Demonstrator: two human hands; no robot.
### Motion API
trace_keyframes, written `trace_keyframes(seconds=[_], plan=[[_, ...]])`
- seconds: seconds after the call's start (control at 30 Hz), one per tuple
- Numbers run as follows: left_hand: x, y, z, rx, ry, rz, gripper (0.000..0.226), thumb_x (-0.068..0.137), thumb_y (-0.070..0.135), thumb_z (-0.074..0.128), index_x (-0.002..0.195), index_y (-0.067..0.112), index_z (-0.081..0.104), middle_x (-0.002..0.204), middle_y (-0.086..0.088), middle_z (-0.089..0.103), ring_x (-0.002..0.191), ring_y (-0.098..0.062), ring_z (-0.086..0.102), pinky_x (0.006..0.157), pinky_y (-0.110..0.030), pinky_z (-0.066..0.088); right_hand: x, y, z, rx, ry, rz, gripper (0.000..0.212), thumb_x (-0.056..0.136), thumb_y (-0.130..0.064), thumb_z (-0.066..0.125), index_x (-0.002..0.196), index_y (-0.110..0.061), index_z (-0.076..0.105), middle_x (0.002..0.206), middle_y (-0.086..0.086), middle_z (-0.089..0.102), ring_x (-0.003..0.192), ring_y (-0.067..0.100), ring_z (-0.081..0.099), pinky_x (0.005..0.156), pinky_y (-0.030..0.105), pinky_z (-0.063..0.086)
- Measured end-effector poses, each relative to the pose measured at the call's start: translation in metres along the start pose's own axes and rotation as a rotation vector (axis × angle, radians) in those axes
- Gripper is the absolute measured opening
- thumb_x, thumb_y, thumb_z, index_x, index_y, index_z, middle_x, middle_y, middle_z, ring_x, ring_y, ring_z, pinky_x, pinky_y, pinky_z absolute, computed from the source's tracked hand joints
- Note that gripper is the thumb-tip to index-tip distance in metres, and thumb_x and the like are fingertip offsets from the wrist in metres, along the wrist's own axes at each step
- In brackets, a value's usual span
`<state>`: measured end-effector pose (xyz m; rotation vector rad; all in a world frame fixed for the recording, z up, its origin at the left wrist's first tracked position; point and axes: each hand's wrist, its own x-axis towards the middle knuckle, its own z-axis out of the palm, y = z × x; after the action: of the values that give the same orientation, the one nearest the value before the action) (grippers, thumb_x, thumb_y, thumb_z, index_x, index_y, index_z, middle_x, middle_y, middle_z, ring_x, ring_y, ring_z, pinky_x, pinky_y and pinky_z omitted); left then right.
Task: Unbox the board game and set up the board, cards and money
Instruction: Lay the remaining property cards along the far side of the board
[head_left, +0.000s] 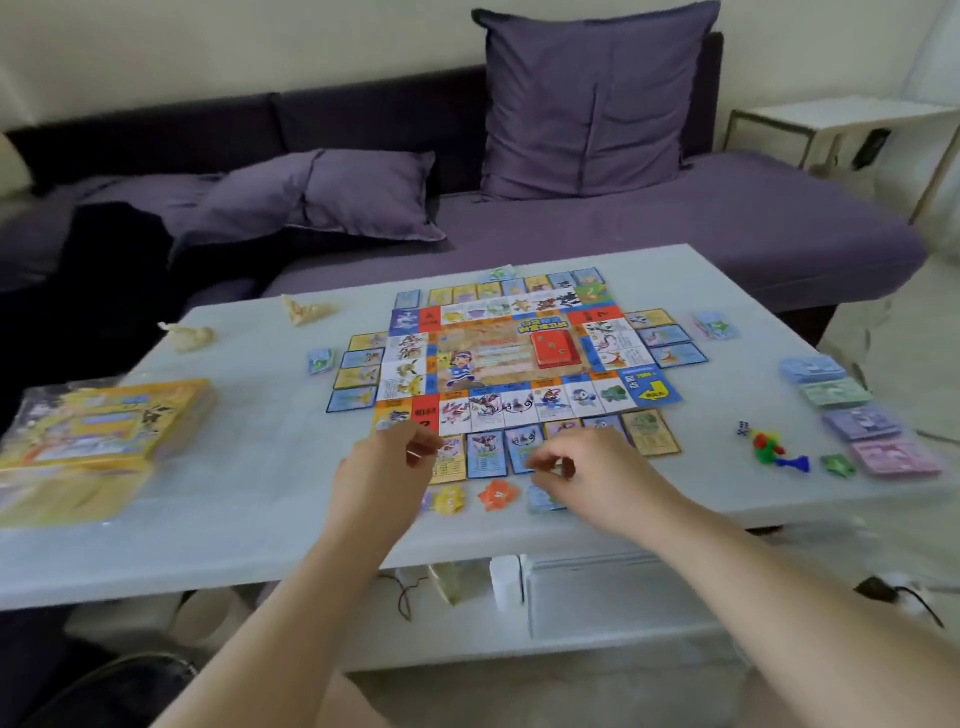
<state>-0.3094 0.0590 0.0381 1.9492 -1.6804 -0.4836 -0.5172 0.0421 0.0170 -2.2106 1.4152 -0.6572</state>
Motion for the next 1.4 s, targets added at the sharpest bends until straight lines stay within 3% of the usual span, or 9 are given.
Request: trace_keyframes(seconds=[0.13, 0.53, 0.67, 0.8, 0.93, 1.03, 1.17, 1.3, 1.4], plan=[[-0.007, -0.031, -0.007, -0.022, 0.054, -0.077, 0.022, 0.089, 0.01, 0.054, 0.094, 0.028, 0.066, 0.092, 0.009, 0.067, 0.084, -0.012, 0.061, 0.08, -0.029, 0.05, 0.01, -0.023, 0.024, -0.052, -0.063, -0.096, 0.023, 0.088, -0.029, 0.063, 0.108, -0.019, 0.071, 0.102, -0.005, 0.069, 0.093, 0.009, 0.058, 0.084, 0.026, 0.046], [-0.015, -0.069, -0.014, 0.005, -0.005, -0.138, 0.018, 0.092, 0.015, 0.054, 0.102, 0.025, 0.065, 0.096, 0.012, 0.063, 0.071, -0.001, 0.053, 0.058, -0.014, 0.039, 0.033, -0.07, 0.079, -0.374, -0.118, -0.306, 0.053, 0.087, -0.054, 0.055, 0.13, -0.024, 0.053, 0.129, -0.009, 0.056, 0.12, 0.015, 0.037, 0.099, 0.033, 0.028], [-0.02, -0.075, -0.016, -0.021, -0.015, -0.144, 0.019, 0.092, 0.015, 0.053, 0.102, 0.025, 0.065, 0.096, 0.013, 0.063, 0.07, -0.001, 0.053, 0.059, -0.015, 0.04, 0.03, -0.073, 0.082, -0.445, -0.145, -0.34, 0.049, 0.086, -0.056, 0.054, 0.123, -0.025, 0.056, 0.124, -0.009, 0.059, 0.114, 0.015, 0.038, 0.094, 0.034, 0.025], [-0.023, -0.08, -0.019, -0.02, -0.032, -0.149, 0.017, 0.091, 0.018, 0.054, 0.1, 0.028, 0.064, 0.093, 0.017, 0.061, 0.07, -0.001, 0.053, 0.063, -0.018, 0.042, 0.023, -0.072, 0.084, -0.462, -0.131, -0.384, 0.044, 0.088, -0.044, 0.058, 0.127, -0.023, 0.056, 0.122, -0.006, 0.06, 0.115, 0.018, 0.043, 0.093, 0.032, 0.027], [-0.026, -0.079, -0.02, -0.017, -0.038, -0.144, 0.016, 0.091, 0.02, 0.053, 0.1, 0.03, 0.063, 0.091, 0.019, 0.06, 0.072, 0.0, 0.054, 0.062, -0.016, 0.042, 0.017, -0.065, 0.093, -0.514, -0.059, -0.477, 0.034, 0.06, -0.034, 0.085, 0.09, -0.024, 0.072, 0.08, -0.011, 0.07, 0.08, 0.016, 0.062, 0.072, 0.028, 0.036], [-0.029, -0.074, -0.019, -0.026, -0.06, -0.135, 0.016, 0.091, 0.02, 0.054, 0.1, 0.029, 0.063, 0.092, 0.018, 0.061, 0.076, -0.002, 0.055, 0.067, -0.018, 0.045, 0.014, -0.061, 0.099, -0.512, 0.016, -0.536, 0.033, 0.053, -0.028, 0.089, 0.081, -0.024, 0.073, 0.075, -0.013, 0.069, 0.071, 0.013, 0.061, 0.072, 0.027, 0.028], [-0.032, -0.068, -0.017, -0.056, -0.125, -0.165, 0.014, 0.089, 0.016, 0.056, 0.095, 0.022, 0.067, 0.085, 0.013, 0.064, 0.079, -0.005, 0.06, 0.068, -0.018, 0.045, 0.011, -0.059, 0.101, -0.491, 0.063, -0.6, 0.025, 0.061, -0.017, 0.086, 0.082, -0.021, 0.073, 0.075, -0.011, 0.069, 0.069, 0.015, 0.059, 0.071, 0.027, 0.028], [-0.039, -0.068, -0.014, -0.171, -0.263, -0.309, 0.017, 0.083, 0.011, 0.056, 0.071, 0.013, 0.068, 0.068, 0.0, 0.07, 0.052, -0.006, 0.056, 0.059, -0.019, 0.048, 0.011, -0.053, 0.104, -0.47, 0.073, -0.675, 0.011, 0.076, -0.014, 0.075, 0.083, -0.02, 0.069, 0.073, -0.007, 0.066, 0.069, 0.016, 0.056, 0.069, 0.028, 0.031], [-0.042, -0.064, -0.013, -0.47, -0.36, -0.523, 0.017, 0.09, 0.013, 0.057, 0.08, 0.003, 0.068, 0.074, -0.008, 0.071, 0.056, -0.011, 0.063, 0.06, -0.023, 0.054, 0.011, -0.049, 0.104, -0.43, 0.073, -0.708, 0.009, 0.086, -0.015, 0.061, 0.086, -0.02, 0.069, 0.077, -0.007, 0.067, 0.07, 0.016, 0.057, 0.069, 0.027, 0.033]])
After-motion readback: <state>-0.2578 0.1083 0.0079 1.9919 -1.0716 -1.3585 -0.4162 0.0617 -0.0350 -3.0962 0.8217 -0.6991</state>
